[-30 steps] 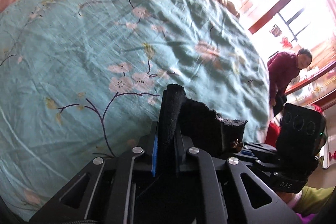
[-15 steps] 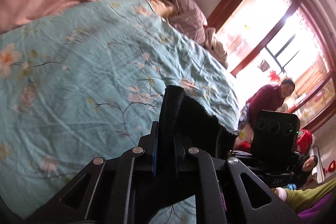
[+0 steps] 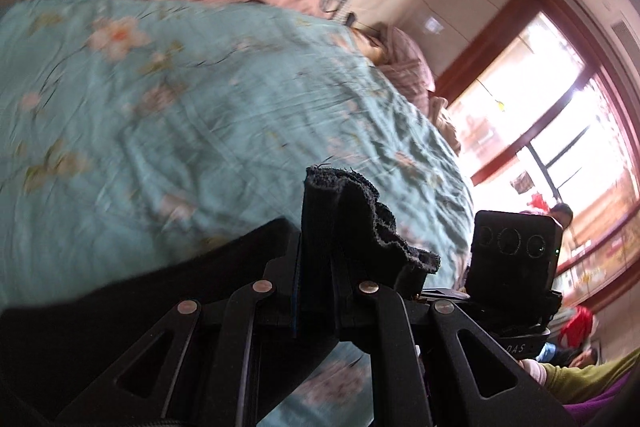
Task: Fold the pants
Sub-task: 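Lift the waistband and fold it over toward the hems with both tools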
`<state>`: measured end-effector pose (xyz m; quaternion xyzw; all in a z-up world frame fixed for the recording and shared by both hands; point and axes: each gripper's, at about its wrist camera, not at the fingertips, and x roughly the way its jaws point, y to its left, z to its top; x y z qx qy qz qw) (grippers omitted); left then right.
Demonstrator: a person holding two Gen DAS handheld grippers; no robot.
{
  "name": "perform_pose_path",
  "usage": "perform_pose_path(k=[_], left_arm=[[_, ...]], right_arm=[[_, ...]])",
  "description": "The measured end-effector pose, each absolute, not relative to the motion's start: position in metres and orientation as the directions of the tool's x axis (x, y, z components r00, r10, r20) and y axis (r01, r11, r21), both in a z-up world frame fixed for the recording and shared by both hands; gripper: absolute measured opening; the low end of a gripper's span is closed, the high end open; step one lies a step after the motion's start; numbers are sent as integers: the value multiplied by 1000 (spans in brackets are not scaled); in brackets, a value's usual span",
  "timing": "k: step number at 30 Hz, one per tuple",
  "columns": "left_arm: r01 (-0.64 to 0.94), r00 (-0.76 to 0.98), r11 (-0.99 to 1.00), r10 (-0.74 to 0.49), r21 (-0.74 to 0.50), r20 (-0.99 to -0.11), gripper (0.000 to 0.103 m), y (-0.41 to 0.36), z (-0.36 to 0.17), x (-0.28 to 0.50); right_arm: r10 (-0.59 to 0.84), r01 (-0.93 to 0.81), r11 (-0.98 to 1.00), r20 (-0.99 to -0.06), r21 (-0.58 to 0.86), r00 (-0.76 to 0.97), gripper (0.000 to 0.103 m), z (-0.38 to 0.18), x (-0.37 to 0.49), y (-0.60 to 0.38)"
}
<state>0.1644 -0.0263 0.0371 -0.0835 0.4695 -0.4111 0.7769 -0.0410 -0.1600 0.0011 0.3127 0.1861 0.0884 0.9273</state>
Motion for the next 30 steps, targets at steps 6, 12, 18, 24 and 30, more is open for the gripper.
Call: perform_pose_path(k=[6,12,18,24,30], left_arm=[[452,262,716,-676,-531,-689,10,6,0,163],[348,282,760,-644,-549,-711,10,31,-35,161],[288,321,789,-613,-543,-721,15,50,-47,151],[216,381,797,-601,-564,-703,29,78,-44,142],[122,434,776,-602,-619,-670,43,110,-38,128]], right_arm=[[282,-7,819,-392,574,875,12,-21,-13,-142],[225,66,885,-547,460,806,14,-37,10,-123],[224,64,904,-597,422,770,32,-43,16,-114],[228,31,924,-613,382,756,45,-43,21,-99],[271,-22,919,-591,393,760,46,-35,18,-91]])
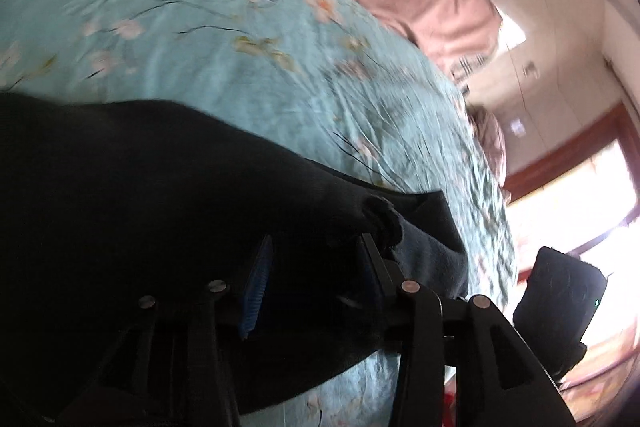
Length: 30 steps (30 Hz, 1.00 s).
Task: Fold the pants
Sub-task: 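Lift the waistband and fold it over toward the hems with both tools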
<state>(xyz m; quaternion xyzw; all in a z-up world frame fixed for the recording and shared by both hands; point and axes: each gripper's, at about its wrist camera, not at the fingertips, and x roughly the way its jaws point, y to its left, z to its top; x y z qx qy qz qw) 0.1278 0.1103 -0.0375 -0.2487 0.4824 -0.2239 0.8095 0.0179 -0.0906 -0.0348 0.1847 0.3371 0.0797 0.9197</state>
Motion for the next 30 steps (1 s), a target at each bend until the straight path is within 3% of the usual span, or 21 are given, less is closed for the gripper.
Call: perform_pose_path(k=[3,6,14,16,18,19,23,27,30], left_arm=[[88,475,764,-597,-639,-647,47,127,-34,119],[80,552,779,-554,-622,-624,60,139,-25,102],[9,669,792,-458,-610,-585,61,167,-13,64],[-35,696,766,-442,-642,-566,61,181,-12,54],[-61,705,776,-412,-628,-578,64,190,-9,45],[-82,706,796,-379,-600,-598,71,194,-6,40],[-134,717,833,-292,-537,-632,76,213,3,19],[-174,727,778,-311,-603,-612,76,241,-2,-3],[-249,769,782,-198,-571,-607,76,259,-1,-20]], right_arm=[[302,-67,916,-567,397,766,46,-27,16,-85],[315,-86,911,-548,403,775,46,-21,16,-83],[340,-126,906,-517,405,785,46,-11,26,-78],[350,-146,907,-513,395,784,50,-7,31,-73],[363,-166,905,-507,391,782,55,-5,36,-68],[371,-177,904,-506,389,779,55,-3,39,-64],[402,-213,897,-514,388,758,57,0,55,-52],[435,-245,887,-530,391,728,60,1,73,-39],[452,-277,884,-542,376,708,60,1,87,-27]])
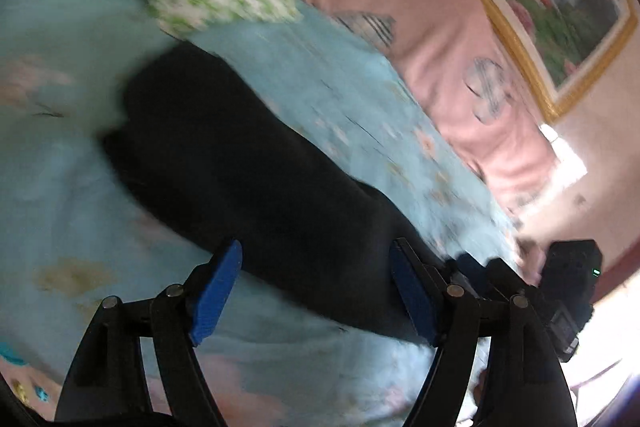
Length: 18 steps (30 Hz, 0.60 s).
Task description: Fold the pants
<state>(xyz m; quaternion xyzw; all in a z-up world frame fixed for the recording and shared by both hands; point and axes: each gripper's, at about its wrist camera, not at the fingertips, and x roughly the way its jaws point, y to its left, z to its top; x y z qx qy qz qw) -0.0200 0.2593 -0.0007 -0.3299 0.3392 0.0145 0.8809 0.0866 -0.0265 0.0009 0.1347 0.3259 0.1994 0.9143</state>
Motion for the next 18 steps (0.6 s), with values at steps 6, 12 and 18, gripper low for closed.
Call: perform_pose_path(k=[6,12,18], left_arm=[[-366,769,735,-107,-570,-631,77,300,-5,-31],[-424,768,675,-86,-604,-634,76,325,-10,-32],[-462,732,700,-45,-544,-680,76,327,-15,-23]], right_arm=[[480,-329,876,-571,354,666,60,-1,114,-6],[497,-367,868,-591,336,636,60,1,139,8],[499,-403,864,-624,303,602,60,3,166,26]])
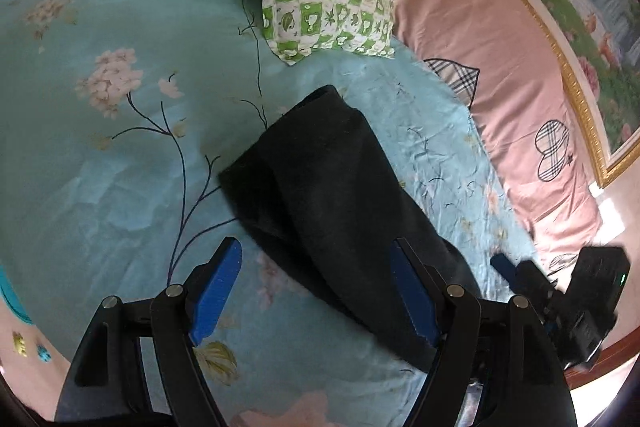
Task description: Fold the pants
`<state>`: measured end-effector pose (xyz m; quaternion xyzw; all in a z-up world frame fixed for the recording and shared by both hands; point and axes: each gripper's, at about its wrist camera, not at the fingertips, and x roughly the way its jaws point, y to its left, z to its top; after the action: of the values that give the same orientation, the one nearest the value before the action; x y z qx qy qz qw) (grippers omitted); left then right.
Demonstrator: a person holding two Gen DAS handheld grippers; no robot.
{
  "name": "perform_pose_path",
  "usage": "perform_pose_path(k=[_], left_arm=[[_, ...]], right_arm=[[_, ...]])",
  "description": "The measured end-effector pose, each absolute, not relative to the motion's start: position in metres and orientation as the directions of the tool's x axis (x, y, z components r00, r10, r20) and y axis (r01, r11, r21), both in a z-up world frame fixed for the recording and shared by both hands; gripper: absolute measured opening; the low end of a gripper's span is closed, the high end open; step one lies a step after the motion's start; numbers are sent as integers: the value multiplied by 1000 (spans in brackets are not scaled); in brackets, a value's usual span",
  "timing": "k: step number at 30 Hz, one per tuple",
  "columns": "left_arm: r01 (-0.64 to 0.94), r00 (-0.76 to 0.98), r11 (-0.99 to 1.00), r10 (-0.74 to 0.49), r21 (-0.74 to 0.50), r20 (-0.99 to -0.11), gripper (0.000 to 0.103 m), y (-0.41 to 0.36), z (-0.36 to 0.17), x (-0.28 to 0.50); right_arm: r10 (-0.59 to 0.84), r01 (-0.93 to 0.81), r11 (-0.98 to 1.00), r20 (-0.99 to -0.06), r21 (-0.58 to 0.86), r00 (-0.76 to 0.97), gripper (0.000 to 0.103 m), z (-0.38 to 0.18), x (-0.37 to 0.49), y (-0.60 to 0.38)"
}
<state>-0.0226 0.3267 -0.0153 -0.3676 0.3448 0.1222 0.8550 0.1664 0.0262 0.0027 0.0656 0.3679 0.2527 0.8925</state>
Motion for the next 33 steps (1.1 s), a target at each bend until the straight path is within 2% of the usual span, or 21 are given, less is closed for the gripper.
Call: perform_pose_path(k=[11,19,26,28,31,32,33], left_arm=[[-507,713,632,-76,-586,-698,76,346,-40,-9],[-545,694,599,-69,-586,-716,73,357,-54,-1],[-549,687,607,-65,-575,-724,73,357,-57,10],[-547,684,612,-66,-571,-726,72,358,-58,15],[-550,676,625,-57,-554,-735,64,360,-58,21],[-548,675,629,-58,-551,-736,59,361,-58,23],[-546,674,629,-61,-553,-736,57,362,-59,24]], right_arm=[[492,-480,843,-709,243,505,60,-6,253,65],[515,-571,773,-799,276,311,60,-33,305,104],[517,-572,749,-835,334,189,60,-59,341,127],[505,-562,753,-848,342,160,54,-68,349,130],[475,-566,754,-872,333,119,38,-81,352,136],[468,-572,752,-876,328,113,25,-82,352,138],[468,-576,749,-877,327,110,17,-83,350,140]])
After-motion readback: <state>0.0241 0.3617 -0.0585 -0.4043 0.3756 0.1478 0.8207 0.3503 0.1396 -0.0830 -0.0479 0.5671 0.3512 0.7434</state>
